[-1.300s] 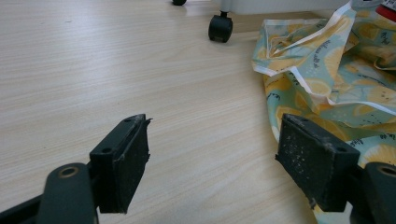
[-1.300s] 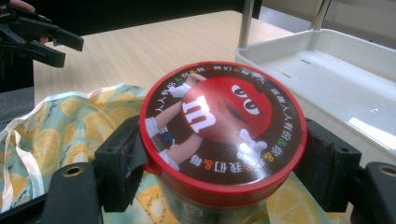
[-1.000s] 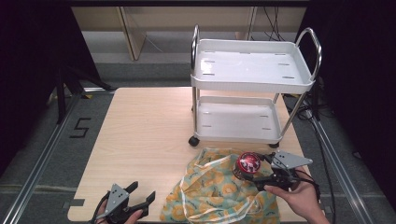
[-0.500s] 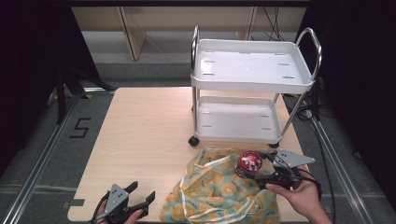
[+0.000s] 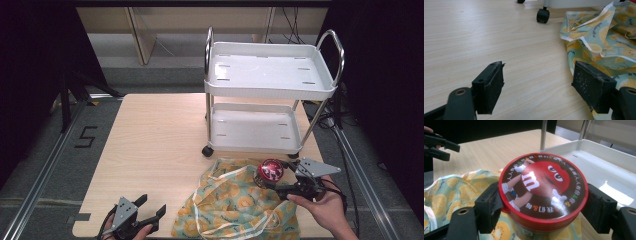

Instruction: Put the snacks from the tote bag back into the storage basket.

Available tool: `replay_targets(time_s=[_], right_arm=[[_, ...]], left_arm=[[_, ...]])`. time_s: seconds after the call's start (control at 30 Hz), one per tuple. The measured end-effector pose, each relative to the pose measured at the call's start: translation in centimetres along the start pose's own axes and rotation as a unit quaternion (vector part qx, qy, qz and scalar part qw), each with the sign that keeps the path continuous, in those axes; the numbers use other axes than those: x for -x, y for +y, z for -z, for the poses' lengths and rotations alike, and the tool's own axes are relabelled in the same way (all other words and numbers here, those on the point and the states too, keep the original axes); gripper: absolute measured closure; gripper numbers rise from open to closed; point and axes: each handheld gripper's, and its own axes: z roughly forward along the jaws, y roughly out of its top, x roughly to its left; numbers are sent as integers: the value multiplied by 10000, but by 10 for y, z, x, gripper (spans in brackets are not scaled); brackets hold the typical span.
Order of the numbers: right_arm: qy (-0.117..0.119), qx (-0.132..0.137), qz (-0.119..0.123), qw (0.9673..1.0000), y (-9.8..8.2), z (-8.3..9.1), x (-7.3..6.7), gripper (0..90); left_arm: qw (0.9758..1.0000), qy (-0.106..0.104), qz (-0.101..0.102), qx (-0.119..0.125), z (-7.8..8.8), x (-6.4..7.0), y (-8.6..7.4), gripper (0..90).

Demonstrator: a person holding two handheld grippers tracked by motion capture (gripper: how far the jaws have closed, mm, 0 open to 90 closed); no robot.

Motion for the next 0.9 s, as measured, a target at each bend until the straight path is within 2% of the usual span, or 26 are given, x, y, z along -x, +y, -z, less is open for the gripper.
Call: replay_targets(time_s=[0.2, 0.27, 0.33, 0.4, 0.5, 0.57, 0.63, 0.67, 0.7, 0.73, 0.9], right_arm=[[-96, -21, -13, 10000, 0, 1, 1, 261], [-122, 61, 9, 9999, 0, 0, 2, 261], [-138, 31, -103, 9998, 0, 1, 0, 262], [-82, 5, -62, 9999, 0, 2, 2, 261], [-118, 24, -91, 9999, 1, 4, 3, 261], [-139, 42, 29, 9999, 3, 5, 6, 261], [-120, -3, -26, 9999, 4, 6, 6, 262], [-154, 35, 24, 9999, 4, 6, 7, 262], [-226, 144, -33, 9996, 4, 5, 6, 262], [-218, 142, -57, 9996, 4, 6, 6, 261], [-248, 120, -77, 9996, 4, 7, 7, 262]], left_arm=[[10000, 20, 20, -3, 0, 0, 0, 242], [9999, 76, 76, -42, 1, 1, 0, 243], [9999, 72, 71, -40, 1, 1, 0, 242], [9999, 65, 91, -21, 1, 1, 0, 242], [9999, 66, 96, -14, 1, 1, 0, 242], [9999, 63, 92, -12, 1, 1, 0, 242], [9999, 66, 96, -13, 1, 1, 0, 242], [9999, 75, 68, -42, 1, 1, 0, 242], [9999, 71, 62, -42, 1, 1, 0, 242], [9999, 102, 127, -55, 2, 2, 0, 242], [9999, 69, 130, -4, 1, 2, 0, 242]])
